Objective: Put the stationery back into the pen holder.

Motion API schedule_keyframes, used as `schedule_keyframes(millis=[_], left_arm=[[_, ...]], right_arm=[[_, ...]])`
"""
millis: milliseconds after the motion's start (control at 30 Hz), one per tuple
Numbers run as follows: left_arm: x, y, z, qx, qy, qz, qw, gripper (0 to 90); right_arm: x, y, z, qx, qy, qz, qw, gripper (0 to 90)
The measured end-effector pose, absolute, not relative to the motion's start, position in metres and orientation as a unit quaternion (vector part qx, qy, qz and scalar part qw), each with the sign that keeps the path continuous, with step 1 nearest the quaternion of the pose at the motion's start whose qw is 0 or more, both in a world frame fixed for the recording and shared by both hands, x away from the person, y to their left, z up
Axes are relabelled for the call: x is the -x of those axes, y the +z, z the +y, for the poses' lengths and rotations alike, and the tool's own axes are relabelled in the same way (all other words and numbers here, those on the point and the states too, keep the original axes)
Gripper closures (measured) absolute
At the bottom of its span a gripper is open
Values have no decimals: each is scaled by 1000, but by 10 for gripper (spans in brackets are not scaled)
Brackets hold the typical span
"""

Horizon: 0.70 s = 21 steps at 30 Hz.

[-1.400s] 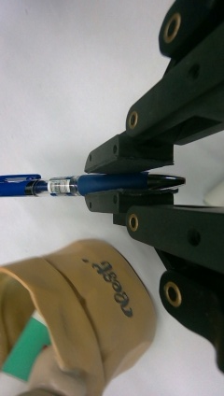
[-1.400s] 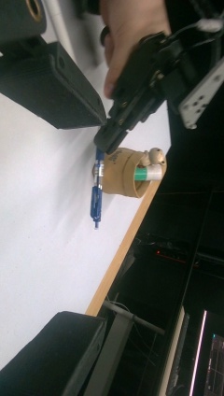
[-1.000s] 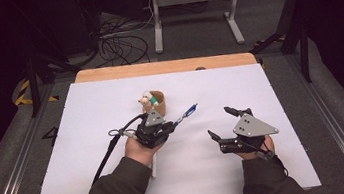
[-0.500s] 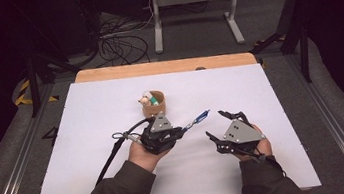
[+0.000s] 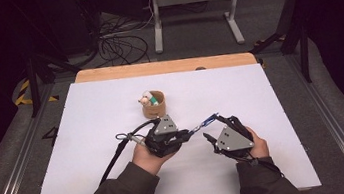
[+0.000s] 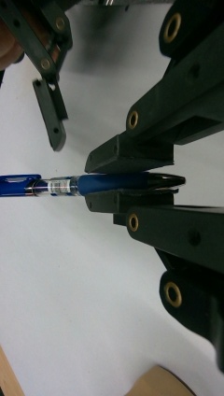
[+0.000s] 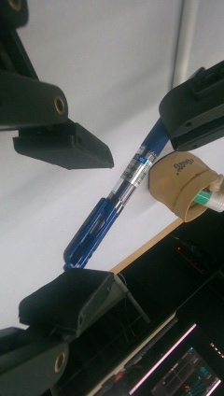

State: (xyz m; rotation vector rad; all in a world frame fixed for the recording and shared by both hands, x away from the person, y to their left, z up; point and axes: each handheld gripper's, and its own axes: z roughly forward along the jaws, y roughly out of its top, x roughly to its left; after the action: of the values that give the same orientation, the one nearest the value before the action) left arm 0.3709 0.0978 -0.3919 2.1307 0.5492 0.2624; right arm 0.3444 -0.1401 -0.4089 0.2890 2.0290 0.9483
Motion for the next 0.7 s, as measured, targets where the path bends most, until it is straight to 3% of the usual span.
schedule_keyframes(millis=[700], left_arm=[[-366, -389, 91, -862, 95, 214, 449, 802]], right_arm=[[-339, -416, -126, -70, 323, 813, 480, 529]])
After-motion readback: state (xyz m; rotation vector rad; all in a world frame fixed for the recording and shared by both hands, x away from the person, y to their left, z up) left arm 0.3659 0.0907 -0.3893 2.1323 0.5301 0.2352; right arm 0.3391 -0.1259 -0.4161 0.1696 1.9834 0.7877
